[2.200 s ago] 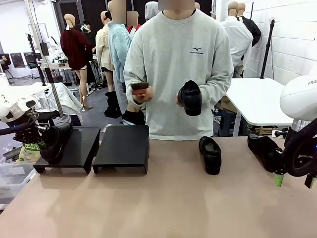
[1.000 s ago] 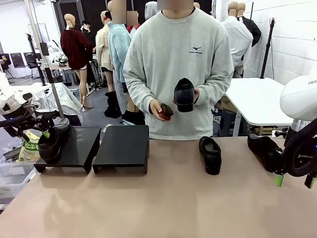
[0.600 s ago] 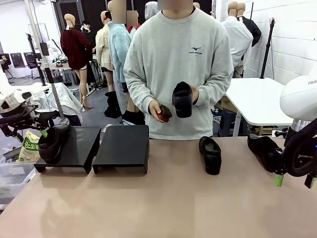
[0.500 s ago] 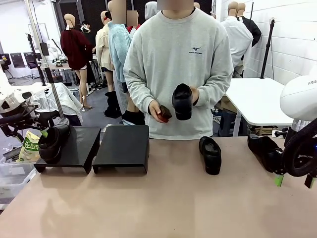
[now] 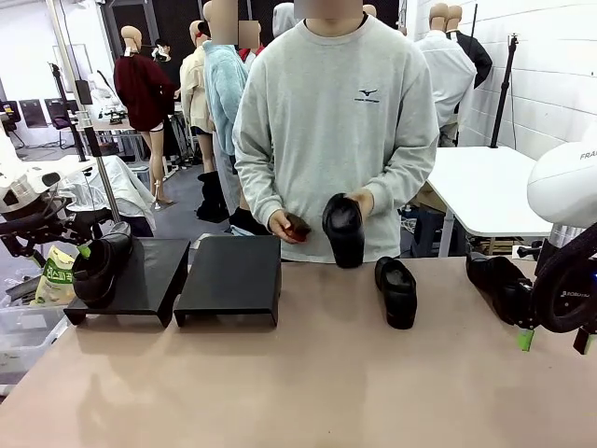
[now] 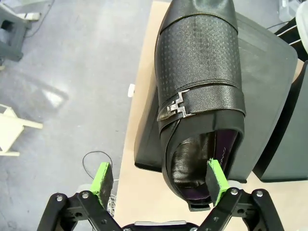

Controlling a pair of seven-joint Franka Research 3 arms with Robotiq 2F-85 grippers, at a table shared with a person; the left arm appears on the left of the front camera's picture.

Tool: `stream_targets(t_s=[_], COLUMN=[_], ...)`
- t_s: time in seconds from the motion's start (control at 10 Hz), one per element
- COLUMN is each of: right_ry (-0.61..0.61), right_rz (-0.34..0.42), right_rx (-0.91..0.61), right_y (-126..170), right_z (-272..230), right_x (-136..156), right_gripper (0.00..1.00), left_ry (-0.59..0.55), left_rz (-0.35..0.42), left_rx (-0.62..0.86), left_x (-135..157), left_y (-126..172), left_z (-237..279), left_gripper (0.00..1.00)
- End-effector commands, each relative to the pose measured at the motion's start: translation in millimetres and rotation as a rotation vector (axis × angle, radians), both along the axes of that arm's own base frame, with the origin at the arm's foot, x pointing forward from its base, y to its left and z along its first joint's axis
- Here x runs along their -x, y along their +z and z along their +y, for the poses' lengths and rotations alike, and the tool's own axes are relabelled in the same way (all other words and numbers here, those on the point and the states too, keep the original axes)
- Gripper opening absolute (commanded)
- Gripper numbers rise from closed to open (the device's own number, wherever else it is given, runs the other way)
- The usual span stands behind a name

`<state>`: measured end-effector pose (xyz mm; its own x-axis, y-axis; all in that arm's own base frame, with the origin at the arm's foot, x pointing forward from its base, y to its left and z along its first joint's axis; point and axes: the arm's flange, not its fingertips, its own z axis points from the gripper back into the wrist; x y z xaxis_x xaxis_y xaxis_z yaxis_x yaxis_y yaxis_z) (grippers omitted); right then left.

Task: Organize the shoes by placing them on the stand.
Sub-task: Pick up one Shoe and place it in the middle of the table.

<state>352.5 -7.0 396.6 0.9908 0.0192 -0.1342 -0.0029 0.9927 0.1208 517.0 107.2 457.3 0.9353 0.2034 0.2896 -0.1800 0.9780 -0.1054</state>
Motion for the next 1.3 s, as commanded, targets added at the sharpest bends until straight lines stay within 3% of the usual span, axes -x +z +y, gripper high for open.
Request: stream_targets(t_s=[0.0,0.2,0.3,0.4,0.6,0.8,1.0,1.2], right_ry=[-0.007,-0.007,-0.007,-0.007,-0.007,-0.007,-0.007,-0.007], right_rz=[0.004,0.004,0.004,0.004,0.004,0.004,0.004,0.004], right_rx=[0.005,0.005,0.005,0.005,0.005,0.005,0.005,0.005], right_y=[-0.5,-0.5,-0.5,-0.5,-0.5,-0.5,-0.5,-0.5], right_z=[1.7,1.7,1.7,1.7,1.7,1.7,1.7,1.7], right_x=[-0.1,-0.1,-0.1,-0.1,-0.1,-0.1,-0.1,-0.1], right_gripper=[1.0,1.0,1.0,1.0,1.0,1.0,1.0,1.0], left_ry=[-0.014,0.0,0.007,0.006,-0.138,-0.378,-0.503,-0.546], left_rz=[-0.017,0.0,-0.158,-0.221,-0.137,-0.023,0.096,0.108], left_rx=[0.01,0.0,-0.017,-0.04,0.043,0.115,0.142,0.092], left_x=[-0.8,0.0,32.2,60.1,112.2,163.0,169.1,166.2], left_y=[-1.4,0.0,36.4,60.0,71.6,73.6,60.4,47.7], left_z=[1.3,0.0,-0.5,-4.8,-34.8,-78.1,-120.7,-162.7], left_gripper=[1.0,1.0,1.0,1.0,1.0,1.0,1.0,1.0])
